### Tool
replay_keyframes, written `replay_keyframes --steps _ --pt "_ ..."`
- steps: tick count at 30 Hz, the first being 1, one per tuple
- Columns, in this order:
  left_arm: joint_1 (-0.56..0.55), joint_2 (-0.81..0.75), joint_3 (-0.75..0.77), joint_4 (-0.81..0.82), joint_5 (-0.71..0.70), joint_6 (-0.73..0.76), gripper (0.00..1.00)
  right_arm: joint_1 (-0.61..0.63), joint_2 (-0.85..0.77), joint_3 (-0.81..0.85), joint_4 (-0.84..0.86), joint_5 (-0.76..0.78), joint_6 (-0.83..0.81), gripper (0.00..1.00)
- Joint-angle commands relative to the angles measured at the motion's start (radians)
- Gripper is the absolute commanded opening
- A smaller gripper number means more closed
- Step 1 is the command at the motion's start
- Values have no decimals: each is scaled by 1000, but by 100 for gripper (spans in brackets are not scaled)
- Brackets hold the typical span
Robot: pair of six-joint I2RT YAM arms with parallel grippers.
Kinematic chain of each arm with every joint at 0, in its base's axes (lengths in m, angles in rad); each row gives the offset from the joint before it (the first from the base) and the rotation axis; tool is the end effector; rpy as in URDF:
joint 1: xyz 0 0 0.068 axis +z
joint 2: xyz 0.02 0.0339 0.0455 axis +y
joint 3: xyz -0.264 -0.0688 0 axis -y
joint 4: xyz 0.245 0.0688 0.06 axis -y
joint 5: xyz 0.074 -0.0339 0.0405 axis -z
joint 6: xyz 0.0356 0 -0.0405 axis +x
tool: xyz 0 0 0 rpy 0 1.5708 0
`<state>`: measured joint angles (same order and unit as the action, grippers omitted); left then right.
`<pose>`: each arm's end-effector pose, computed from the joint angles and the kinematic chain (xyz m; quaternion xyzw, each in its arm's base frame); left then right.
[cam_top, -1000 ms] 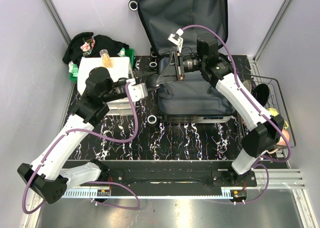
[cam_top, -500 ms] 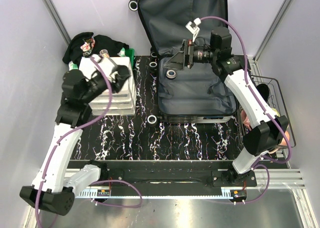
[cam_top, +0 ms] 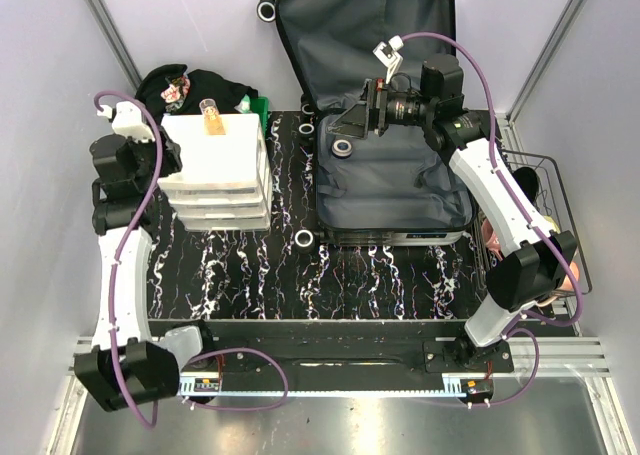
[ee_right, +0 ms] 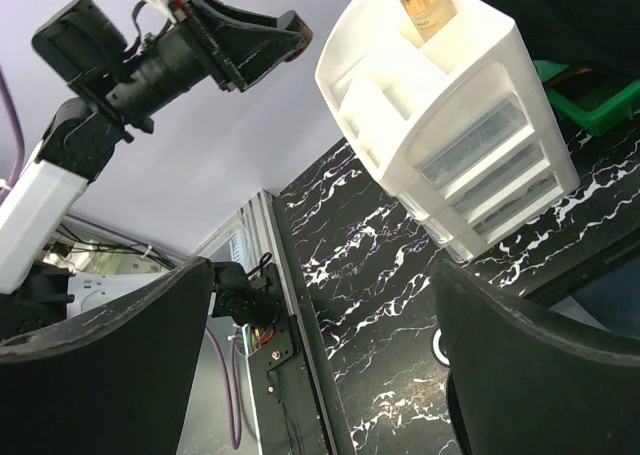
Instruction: Open, take out, and arrange the luggage
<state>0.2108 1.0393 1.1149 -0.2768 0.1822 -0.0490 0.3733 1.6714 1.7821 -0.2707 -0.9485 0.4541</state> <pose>0.2290 0.0424 0.3976 -0.0429 0.7723 -0.0193 0.6335 0.3404 0.1644 0.4478 -0.2685 0.6887 0.5502 0.3884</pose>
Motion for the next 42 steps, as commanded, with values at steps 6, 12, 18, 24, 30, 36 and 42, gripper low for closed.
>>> replay_keyframes --steps 6,12,18,24,30,36,42 --pt "12 177 92 137 10 -43 1 4 -30 8 2 37 -32 99" --pt "12 272 118 180 -3 -54 1 4 -55 -13 -12 50 -51 99" --pt "-1 338 129 208 0 -45 8 1 -59 -15 -22 53 -61 100" --pt "-21 376 120 240 -41 -14 28 -4 -58 -13 -24 50 -63 100" --pt "-28 404 123 249 -56 1 49 -7 -58 -12 -27 48 -65 100" --pt "-36 409 137 249 -59 14 60 -7 -52 -7 -27 47 -66 100" --pt "-50 384 160 238 -70 29 68 -8 -42 0 -25 40 -66 100"
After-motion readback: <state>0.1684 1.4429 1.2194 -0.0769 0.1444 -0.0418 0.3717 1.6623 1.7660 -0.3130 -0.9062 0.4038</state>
